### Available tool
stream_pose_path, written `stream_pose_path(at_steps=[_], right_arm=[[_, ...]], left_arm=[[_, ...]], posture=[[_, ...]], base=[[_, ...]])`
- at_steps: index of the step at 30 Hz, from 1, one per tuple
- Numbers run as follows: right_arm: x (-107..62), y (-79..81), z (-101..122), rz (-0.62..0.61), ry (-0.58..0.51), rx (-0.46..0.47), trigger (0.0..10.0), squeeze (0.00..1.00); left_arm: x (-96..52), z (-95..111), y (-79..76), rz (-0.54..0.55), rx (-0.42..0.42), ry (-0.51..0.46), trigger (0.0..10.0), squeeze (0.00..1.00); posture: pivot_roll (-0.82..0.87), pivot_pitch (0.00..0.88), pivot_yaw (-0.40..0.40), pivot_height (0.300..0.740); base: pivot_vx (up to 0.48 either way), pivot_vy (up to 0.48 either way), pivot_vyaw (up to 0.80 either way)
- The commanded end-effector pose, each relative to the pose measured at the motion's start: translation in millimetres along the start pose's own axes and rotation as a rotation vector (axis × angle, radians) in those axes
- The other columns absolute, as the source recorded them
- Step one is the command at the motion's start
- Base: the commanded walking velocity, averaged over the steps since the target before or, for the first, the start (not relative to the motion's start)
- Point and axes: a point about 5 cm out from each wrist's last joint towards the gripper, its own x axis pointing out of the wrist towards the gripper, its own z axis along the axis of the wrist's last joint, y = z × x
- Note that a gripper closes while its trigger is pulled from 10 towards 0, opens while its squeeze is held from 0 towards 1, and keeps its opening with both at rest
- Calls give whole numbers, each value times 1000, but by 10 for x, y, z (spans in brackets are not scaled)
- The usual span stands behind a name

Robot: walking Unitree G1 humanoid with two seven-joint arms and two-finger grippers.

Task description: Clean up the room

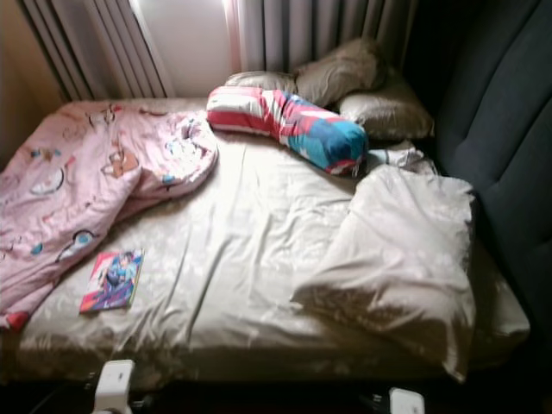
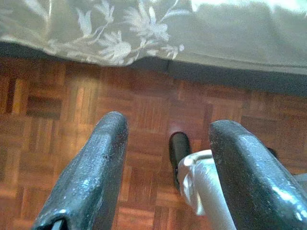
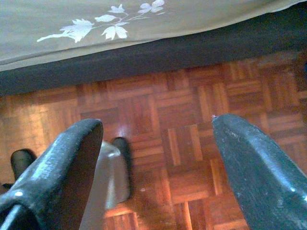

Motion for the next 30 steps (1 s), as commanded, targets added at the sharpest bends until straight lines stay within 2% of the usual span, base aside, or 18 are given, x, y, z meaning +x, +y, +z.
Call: stream_pose_path(at_steps=[1, 21, 30], right_arm=[[-11, -47, -37, -11, 8, 7, 10000, 0], [-12, -58, -25, -13, -4, 14, 10000, 0], [-1, -71, 67, -11, -50, 30, 10000, 0]], left_arm=[[7, 3, -30, -9, -6, 7, 10000, 0], [4, -2, -31, -16, 4, 3, 10000, 0], [-1, 20, -28, -9, 9, -38, 10000, 0]], posture=[[-66, 0, 52, 740], [-71, 0, 54, 740], [-78, 0, 54, 740]], base=[[0, -296, 0], [0, -296, 0], [0, 0, 0]])
